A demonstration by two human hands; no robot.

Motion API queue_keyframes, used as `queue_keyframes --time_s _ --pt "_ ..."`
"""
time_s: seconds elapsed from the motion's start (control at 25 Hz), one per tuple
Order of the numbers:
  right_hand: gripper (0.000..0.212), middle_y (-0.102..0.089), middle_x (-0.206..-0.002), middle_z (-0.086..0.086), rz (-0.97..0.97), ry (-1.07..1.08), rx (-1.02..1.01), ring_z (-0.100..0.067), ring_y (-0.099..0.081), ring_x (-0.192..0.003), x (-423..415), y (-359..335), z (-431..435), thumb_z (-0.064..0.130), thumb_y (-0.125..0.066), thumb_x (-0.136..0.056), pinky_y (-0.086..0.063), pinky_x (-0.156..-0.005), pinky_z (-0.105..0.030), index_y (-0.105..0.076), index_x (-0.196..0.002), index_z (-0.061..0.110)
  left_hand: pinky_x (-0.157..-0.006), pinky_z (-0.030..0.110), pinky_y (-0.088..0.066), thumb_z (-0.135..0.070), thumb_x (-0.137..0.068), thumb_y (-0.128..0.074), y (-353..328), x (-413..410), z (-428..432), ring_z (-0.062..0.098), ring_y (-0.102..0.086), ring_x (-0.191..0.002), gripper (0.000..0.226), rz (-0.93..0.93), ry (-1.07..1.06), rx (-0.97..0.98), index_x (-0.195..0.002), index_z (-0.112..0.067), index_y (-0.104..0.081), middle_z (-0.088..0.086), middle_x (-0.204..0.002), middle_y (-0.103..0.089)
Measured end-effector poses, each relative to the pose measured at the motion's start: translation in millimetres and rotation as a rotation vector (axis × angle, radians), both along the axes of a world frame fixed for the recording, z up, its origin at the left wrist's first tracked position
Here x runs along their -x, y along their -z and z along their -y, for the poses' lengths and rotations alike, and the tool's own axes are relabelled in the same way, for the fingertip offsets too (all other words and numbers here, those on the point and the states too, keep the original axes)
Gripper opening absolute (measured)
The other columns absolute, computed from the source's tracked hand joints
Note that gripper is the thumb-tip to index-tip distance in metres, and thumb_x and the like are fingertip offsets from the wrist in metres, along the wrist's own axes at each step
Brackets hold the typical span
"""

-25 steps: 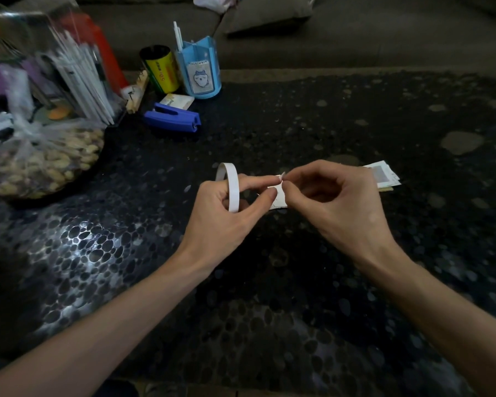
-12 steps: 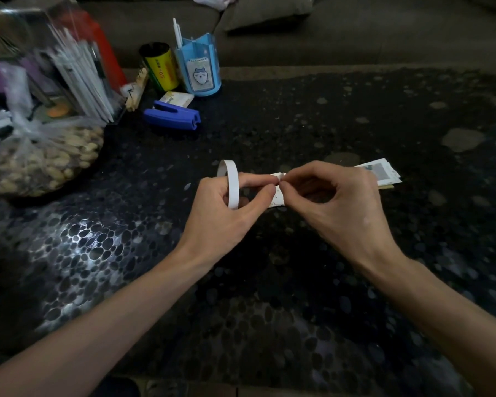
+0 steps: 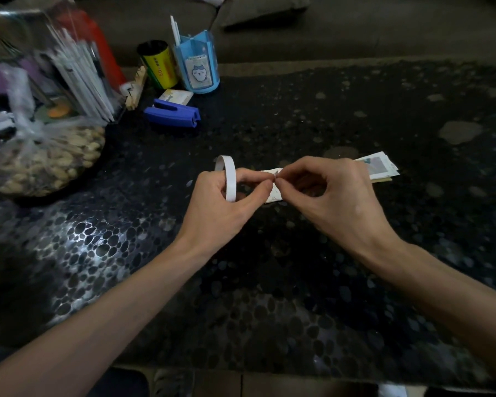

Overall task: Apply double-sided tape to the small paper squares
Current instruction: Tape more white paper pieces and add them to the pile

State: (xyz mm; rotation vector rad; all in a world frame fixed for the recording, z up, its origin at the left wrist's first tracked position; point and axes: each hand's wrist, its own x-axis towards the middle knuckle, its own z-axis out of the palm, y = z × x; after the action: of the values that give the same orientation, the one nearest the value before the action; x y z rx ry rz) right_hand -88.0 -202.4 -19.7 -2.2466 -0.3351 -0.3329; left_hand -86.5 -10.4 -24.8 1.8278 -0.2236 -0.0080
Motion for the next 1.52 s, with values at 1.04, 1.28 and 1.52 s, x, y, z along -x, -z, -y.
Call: queue_keyframes --time_s 1.04,1.28,1.52 --pt "0.015 -0.076 -0.087 0.014 0.066 -0.023 0.006 -0.004 -0.073 -0.079 7.3 0.9 14.1 0.029 -0.074 -0.091 -0.061 -0.074 -0.03 -0.081 -0.102 0.021 -0.058 0.02 -0.046 -0.012 -0.094 -0.073 -1.4 -2.7 3.4 0.01 -0.061 -0.057 0.014 -0.001 0.042 -0.011 -0.103 -0.017 -0.082 -0.01 -0.07 -0.074" --pt "0.015 -0.075 -0.088 0.015 0.066 -0.018 -0.011 -0.003 -0.072 -0.082 3.2 1.2 11.0 0.03 -0.073 -0.093 -0.061 -0.074 -0.028 -0.08 -0.103 0.021 -0.058 0.015 -0.046 -0.011 -0.095 -0.072 -2.7 -3.3 2.0 0.003 -0.063 -0.059 0.015 0.02 0.048 -0.01 -0.106 -0.014 -0.081 -0.01 -0.072 -0.075" --pt "0.014 -0.075 -0.089 0.016 0.053 -0.028 -0.033 0.0 -0.073 -0.084 -1.9 0.4 7.0 0.029 -0.075 -0.094 -0.061 -0.077 -0.024 -0.08 -0.105 0.022 -0.051 0.015 -0.039 -0.014 -0.095 -0.073 -1.7 -5.9 0.0 0.004 -0.053 -0.05 0.012 0.003 0.013 0.001 -0.103 -0.018 -0.082 -0.012 -0.059 -0.067"
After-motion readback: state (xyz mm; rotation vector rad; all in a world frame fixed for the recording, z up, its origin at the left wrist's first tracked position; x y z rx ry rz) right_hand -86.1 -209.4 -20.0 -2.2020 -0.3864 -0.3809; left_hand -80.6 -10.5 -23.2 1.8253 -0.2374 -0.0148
